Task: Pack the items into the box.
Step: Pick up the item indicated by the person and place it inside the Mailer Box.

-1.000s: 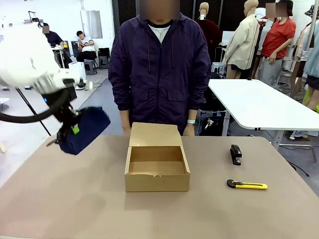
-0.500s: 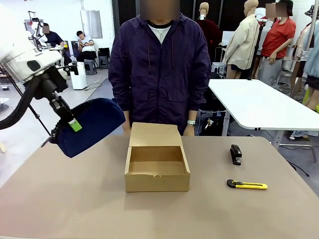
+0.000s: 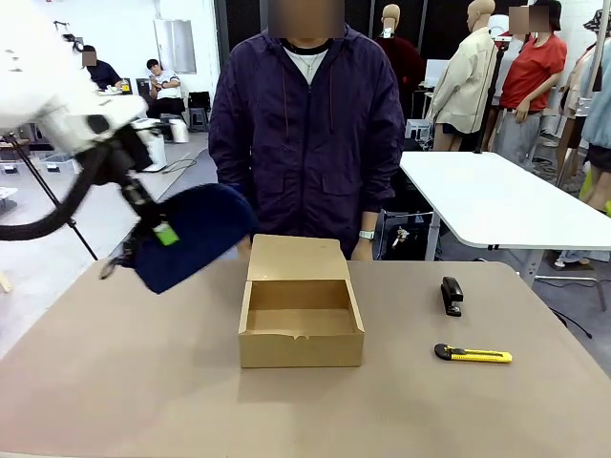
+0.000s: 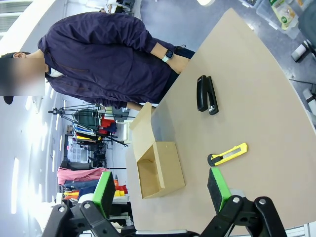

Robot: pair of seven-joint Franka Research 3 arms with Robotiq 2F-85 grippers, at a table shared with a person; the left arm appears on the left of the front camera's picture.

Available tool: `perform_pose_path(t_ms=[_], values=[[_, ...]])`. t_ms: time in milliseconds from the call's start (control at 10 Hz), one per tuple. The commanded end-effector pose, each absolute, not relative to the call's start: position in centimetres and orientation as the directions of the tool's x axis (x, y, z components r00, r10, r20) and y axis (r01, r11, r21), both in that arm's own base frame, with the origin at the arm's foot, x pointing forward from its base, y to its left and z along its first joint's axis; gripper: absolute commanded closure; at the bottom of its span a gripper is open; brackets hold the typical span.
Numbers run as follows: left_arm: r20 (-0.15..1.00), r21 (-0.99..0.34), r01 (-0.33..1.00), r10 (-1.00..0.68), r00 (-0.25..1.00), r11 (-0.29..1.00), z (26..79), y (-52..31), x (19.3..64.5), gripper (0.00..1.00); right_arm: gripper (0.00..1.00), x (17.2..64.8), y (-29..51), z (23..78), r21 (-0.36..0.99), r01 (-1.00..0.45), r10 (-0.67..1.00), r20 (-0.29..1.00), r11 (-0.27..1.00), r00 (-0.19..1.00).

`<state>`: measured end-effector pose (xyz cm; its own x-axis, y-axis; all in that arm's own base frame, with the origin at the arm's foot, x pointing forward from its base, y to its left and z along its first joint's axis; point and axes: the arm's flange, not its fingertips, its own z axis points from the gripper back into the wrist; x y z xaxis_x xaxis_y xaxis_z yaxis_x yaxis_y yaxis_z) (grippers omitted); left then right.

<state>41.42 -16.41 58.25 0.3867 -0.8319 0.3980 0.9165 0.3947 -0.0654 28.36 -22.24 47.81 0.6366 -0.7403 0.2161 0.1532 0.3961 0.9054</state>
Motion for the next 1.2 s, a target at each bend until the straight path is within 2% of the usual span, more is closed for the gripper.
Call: perform_pose_path(t_ms=[0, 200, 400, 600, 1100], values=[[0.311, 0.039, 0.971, -0.926, 0.214, 0.238, 57.9, -24.1, 44.5, 1.0, 0.0, 28.7, -22.3, 47.9, 0.912, 0.12, -0.74, 0.236, 0.392, 0.63], [0.178, 0.085, 0.987, -0.977, 0.116, 0.133, 55.2, -29.7, 47.2, 1.0, 0.0, 28.7, -22.3, 47.9, 0.912, 0.12, -0.74, 0.236, 0.392, 0.63], [0.085, 0.097, 0.995, -0.996, -0.005, 0.003, 51.7, -32.9, 48.0, 1.0, 0.0, 28.7, -22.3, 47.9, 0.912, 0.12, -0.74, 0.236, 0.392, 0.63], [0.029, 0.18, 0.983, -0.999, 0.022, 0.027, 48.5, -35.1, 48.5, 1.0, 0.0, 28.7, -22.3, 47.9, 0.912, 0.12, -0.74, 0.236, 0.392, 0.63], [0.037, 0.148, 0.989, -0.999, -0.037, -0.031, 43.2, -38.0, 49.9, 1.0, 0.0, 28.7, -22.3, 47.9, 0.912, 0.12, -0.74, 0.236, 0.392, 0.63]])
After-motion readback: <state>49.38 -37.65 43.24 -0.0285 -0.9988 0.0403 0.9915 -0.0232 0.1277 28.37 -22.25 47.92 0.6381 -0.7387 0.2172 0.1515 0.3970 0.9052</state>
